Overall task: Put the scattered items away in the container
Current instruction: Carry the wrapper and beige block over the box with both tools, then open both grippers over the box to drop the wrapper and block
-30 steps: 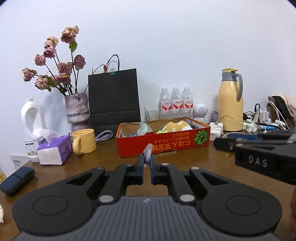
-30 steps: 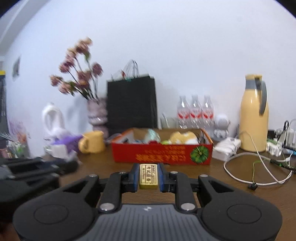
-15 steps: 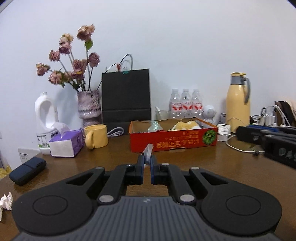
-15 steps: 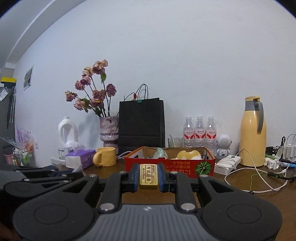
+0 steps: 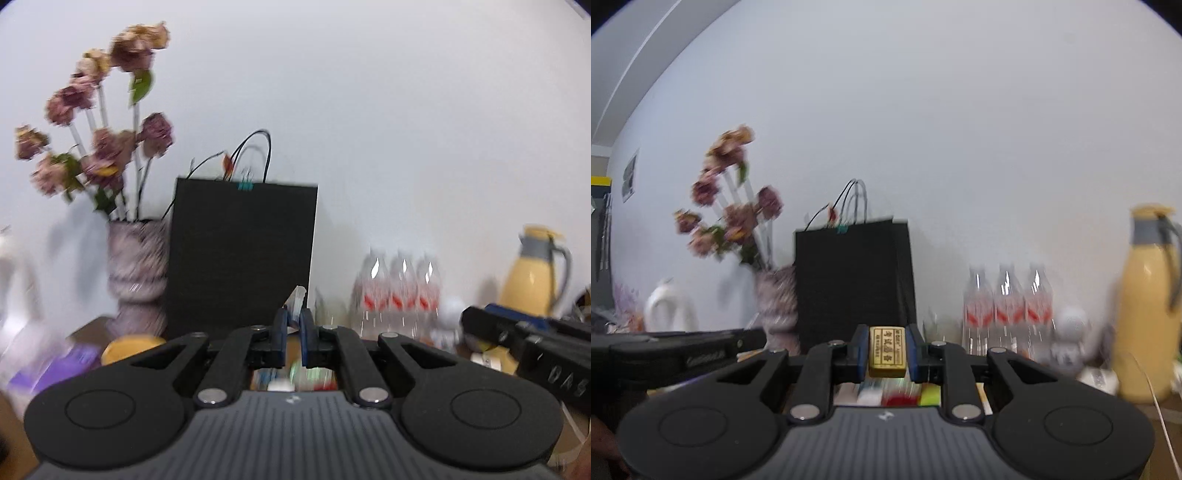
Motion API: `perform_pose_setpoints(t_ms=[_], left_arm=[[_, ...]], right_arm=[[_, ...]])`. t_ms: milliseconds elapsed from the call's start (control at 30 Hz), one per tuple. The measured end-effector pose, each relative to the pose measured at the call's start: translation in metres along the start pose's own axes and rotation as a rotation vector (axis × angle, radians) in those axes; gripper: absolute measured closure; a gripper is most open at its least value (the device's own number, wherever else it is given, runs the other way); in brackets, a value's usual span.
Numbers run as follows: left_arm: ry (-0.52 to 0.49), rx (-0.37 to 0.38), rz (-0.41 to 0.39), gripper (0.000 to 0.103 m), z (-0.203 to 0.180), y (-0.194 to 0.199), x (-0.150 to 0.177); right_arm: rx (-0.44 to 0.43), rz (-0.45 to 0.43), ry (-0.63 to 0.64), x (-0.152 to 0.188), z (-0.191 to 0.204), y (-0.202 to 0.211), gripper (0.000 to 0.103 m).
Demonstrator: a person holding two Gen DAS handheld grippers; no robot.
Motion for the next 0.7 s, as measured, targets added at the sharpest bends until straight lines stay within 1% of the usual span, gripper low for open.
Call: perform_pose_setpoints(t_ms=[33,100,133,167,200,233,267,300,333,367,433,467,500,533,567,600,700], left_arm=[[0.015,-0.002,-0.004,0.096,0.001,-0.010,-0.006],[0.022,0.017,0.004,0.096,0.001,-0.024,-0.009],[0.019,0.021,0.020,0.096,0.001,-0.032,-0.007],[0.003,0.037,0.059,0.095,0.000,-0.043,-0.003],[-0.011,0.061,0.110,0.095,-0.001,-0.056,0.000],[-0.010,0.087,0.187,0.095,-0.001,-0.072,0.002],[0.010,0.130,0.280,0.095,-0.001,-0.089,0.005],[0.038,0.191,0.385,0.095,-0.001,-0.108,0.009],[0.075,0.213,0.487,0.095,-0.001,-0.127,0.013],[0.078,0.214,0.588,0.095,-0.004,-0.145,0.018],[0.048,0.240,0.710,0.095,-0.012,-0.169,0.027],[0.024,0.234,0.783,0.095,-0.016,-0.180,0.034],[0.026,0.227,0.848,0.095,-0.019,-0.187,0.042],[0.035,0.228,0.906,0.095,-0.021,-0.193,0.050],[0.039,0.233,0.957,0.095,-0.023,-0.198,0.059],[0.032,0.231,0.987,0.095,-0.024,-0.202,0.065],[0.026,0.245,1.027,0.094,-0.027,-0.204,0.080]], right_arm=[[-0.001,0.000,-0.007,-0.006,-0.005,-0.013,0.084],[-0.014,0.034,-0.010,-0.010,-0.014,-0.034,0.084],[-0.012,0.048,-0.010,-0.008,-0.019,-0.042,0.084],[-0.016,0.092,-0.012,-0.004,-0.025,-0.053,0.084],[-0.032,0.144,-0.026,-0.002,-0.031,-0.066,0.084],[-0.058,0.220,-0.061,0.001,-0.039,-0.082,0.084],[-0.081,0.293,-0.095,0.003,-0.046,-0.098,0.084],[-0.092,0.367,-0.137,0.006,-0.055,-0.114,0.084],[-0.093,0.453,-0.176,0.010,-0.064,-0.132,0.084],[-0.095,0.516,-0.198,0.014,-0.070,-0.145,0.084],[-0.099,0.645,-0.221,0.024,-0.080,-0.173,0.084],[-0.095,0.702,-0.226,0.032,-0.083,-0.183,0.084],[-0.095,0.763,-0.230,0.039,-0.085,-0.193,0.084],[-0.101,0.828,-0.255,0.048,-0.090,-0.202,0.084],[-0.103,0.875,-0.281,0.055,-0.093,-0.207,0.084],[-0.102,0.921,-0.291,0.063,-0.094,-0.211,0.084],[-0.104,1.013,-0.295,0.082,-0.095,-0.209,0.083]])
Point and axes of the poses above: each gripper's, at about its wrist camera, not at the fingertips, and y roughly against the way its jaws point, z to its left, x to its underside, the point moved 4 cm from there along -y, roughly the way its jaws point
